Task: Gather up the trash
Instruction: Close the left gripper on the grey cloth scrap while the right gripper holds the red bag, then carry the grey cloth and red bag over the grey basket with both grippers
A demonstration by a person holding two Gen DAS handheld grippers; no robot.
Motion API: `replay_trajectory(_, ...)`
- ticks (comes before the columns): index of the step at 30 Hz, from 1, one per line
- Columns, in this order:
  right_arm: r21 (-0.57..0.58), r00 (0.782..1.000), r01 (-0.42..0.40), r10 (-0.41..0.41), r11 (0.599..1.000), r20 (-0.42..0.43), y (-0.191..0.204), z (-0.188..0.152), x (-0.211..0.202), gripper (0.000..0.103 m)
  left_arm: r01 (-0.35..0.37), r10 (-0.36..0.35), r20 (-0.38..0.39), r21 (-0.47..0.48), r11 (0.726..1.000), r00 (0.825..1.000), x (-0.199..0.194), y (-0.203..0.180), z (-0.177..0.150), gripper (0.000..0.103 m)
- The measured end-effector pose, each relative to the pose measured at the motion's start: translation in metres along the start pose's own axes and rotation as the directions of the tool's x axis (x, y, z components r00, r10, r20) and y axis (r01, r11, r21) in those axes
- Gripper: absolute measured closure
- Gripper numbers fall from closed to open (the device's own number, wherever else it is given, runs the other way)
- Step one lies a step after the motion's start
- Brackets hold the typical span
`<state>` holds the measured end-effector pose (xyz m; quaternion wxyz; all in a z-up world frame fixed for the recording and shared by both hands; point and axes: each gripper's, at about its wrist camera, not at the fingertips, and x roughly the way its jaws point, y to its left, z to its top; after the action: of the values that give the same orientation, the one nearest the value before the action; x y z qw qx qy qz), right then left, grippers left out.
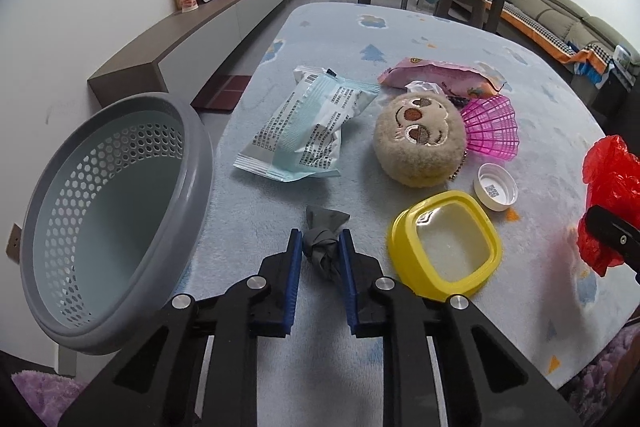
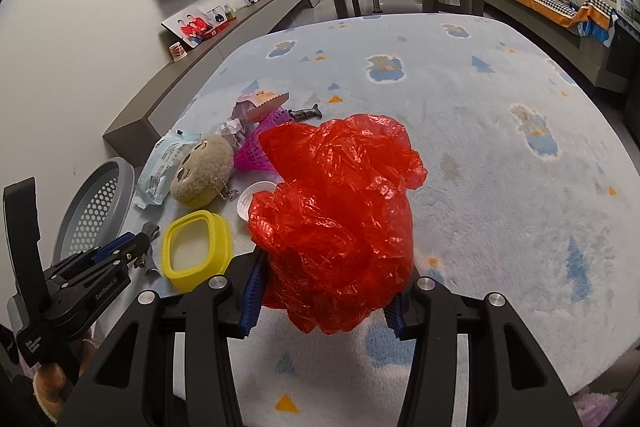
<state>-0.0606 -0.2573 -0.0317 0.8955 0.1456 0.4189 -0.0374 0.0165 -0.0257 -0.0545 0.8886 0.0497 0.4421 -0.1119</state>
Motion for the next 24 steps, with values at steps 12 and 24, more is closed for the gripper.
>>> replay_trajectory(12, -0.004, 1.0, 0.004, -0.004, 1.0, 0.018, 0.003, -0.003, -0.009, 0.056, -0.021, 0.018, 0.058, 0.036, 0.999, 0.998, -0.031, 0.002, -0.005, 0.085)
replay_trajectory(24, -0.026, 1.0, 0.006, -0.006, 1.0, 0.006, 0.024, -0.015, -0.016, 0.056, -0.02, 0.017, 0.093, 0.029, 0.999, 0.996, -0.066, 0.021, 0.001, 0.085)
